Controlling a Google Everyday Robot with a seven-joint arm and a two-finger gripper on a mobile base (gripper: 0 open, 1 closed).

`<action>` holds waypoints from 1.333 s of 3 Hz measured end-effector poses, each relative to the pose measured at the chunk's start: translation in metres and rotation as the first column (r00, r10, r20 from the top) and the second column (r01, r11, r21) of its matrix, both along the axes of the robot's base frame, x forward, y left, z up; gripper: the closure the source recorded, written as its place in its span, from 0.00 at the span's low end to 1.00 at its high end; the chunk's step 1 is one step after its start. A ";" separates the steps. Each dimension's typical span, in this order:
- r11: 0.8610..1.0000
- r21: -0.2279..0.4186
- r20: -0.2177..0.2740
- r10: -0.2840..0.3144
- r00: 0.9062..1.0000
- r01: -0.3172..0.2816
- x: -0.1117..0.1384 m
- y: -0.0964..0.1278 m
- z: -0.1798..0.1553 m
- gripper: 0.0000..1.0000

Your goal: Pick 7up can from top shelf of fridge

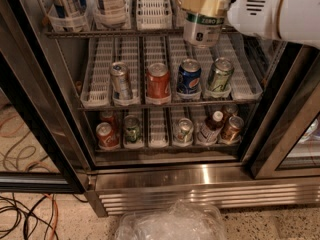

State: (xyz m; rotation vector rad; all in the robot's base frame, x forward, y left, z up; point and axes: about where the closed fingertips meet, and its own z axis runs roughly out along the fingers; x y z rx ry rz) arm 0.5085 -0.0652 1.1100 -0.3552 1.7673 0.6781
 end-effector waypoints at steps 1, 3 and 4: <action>1.000 0.011 -0.033 0.015 0.999 -0.015 -0.007 0.011 -0.013 1.00; 0.991 0.129 -0.150 0.044 0.988 -0.025 -0.055 0.038 -0.065 1.00; 0.973 0.229 -0.177 0.056 0.983 -0.015 -0.071 0.040 -0.076 1.00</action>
Offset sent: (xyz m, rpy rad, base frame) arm -0.0759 0.0328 -0.0999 0.1977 0.2270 0.0246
